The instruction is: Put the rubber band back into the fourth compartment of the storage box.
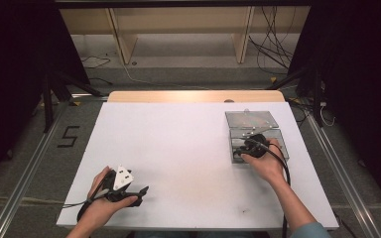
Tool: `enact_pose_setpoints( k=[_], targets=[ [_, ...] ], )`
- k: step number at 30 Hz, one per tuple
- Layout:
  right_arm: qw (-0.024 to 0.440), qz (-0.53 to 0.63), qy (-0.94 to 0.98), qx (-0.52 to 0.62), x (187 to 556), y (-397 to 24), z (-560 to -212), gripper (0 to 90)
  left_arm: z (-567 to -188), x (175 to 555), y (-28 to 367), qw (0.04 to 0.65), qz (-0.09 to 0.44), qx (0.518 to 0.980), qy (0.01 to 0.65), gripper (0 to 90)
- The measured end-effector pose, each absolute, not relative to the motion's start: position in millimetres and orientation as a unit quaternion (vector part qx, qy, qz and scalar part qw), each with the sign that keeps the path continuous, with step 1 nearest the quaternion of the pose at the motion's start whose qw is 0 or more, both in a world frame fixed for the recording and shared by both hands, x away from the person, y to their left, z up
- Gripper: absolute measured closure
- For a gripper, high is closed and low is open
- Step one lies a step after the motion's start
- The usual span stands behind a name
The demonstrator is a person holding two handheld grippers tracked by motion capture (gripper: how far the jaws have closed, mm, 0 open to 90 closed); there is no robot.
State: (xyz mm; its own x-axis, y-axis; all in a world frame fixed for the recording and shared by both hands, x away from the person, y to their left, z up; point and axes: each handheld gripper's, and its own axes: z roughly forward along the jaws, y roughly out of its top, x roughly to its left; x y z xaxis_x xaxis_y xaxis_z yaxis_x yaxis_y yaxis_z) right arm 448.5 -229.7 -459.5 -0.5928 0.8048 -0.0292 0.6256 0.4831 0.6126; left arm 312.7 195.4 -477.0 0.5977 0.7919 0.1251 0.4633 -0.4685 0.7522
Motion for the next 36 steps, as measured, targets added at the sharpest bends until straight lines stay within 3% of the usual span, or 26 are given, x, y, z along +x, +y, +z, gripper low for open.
enact_pose_setpoints(
  k=[19,27,36],
  targets=[
    [0.163,0.302,0.831,0.437,443.6,-233.2,-450.5,64.2,-476.8,312.1,196.9,0.347,0.237,0.823,0.383,20.0],
    [0.172,0.318,0.822,0.44,438.6,-235.6,-443.5,55.3,-477.1,312.0,197.8,0.345,0.237,0.823,0.384,20.0],
    [0.178,0.361,0.807,0.432,429.1,-240.9,-434.9,39.0,-478.3,311.7,198.1,0.347,0.237,0.821,0.386,19.8]
  ],
)
